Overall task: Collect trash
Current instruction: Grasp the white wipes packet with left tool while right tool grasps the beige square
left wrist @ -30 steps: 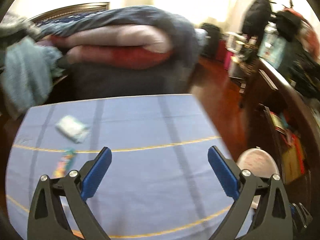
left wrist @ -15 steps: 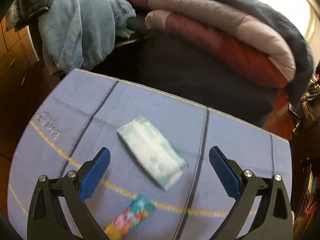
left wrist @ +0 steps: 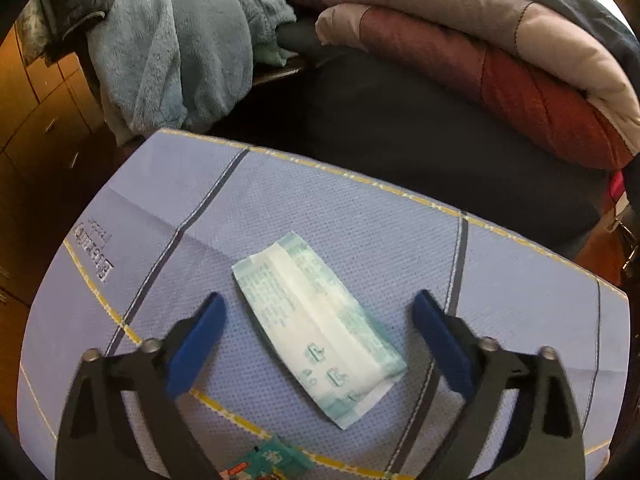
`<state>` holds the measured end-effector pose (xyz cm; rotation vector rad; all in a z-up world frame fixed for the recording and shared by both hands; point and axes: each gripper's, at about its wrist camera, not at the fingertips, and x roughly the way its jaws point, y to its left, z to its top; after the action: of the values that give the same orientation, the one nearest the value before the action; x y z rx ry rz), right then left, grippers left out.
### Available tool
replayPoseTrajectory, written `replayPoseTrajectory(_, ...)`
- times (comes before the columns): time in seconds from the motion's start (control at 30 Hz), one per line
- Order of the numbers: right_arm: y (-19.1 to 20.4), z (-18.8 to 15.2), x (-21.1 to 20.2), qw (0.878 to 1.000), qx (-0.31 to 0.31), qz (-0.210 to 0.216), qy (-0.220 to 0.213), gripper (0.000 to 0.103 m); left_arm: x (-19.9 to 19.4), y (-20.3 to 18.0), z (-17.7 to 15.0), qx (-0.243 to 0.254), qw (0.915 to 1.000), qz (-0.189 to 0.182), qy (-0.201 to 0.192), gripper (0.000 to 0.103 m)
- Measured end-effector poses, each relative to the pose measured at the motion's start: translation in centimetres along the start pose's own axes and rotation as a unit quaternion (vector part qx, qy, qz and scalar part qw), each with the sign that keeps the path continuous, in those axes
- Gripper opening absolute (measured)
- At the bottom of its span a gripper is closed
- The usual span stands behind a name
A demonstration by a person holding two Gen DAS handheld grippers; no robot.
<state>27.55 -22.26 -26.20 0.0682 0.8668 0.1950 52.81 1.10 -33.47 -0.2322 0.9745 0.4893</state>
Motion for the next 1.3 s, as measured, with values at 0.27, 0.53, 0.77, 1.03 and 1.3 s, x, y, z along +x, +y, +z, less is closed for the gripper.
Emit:
replayPoseTrajectory(0.27,1.3,0.3,-0.4,1.0,-0.006,0.013,-0.004,0.071,-0.8,1.3,0.1,0.012,0.9995,-0.031,-0.002,0.044)
replayPoseTrajectory(0.53,5.0,0.9,1.1,0.999,-0.029,0.045,0.004,0.071,-3.9,6.3,-0.3,0.017,0.9957,-0.089,-0.019,0.044)
replayPoseTrajectory(0.77,10.4,0.4,3.6,0.993,-0.061,0.092,0.035,0.071,-7.0,11.5,-0.2,0.029,0.9927,-0.105,-0.051,0.044)
replayPoseTrajectory(1.03,15.9,-0.8,6.6,0.985,-0.106,0.121,0.069,0.075,-7.0,15.7,0.2,0.029,0.9911,-0.119,-0.052,0.045)
replayPoseTrajectory(1.3,17.6,-1.3,9.0,0.983,-0.118,0.108,0.086,0.055,-5.6,15.6,-0.9,0.045,0.9873,-0.15,-0.026,0.047)
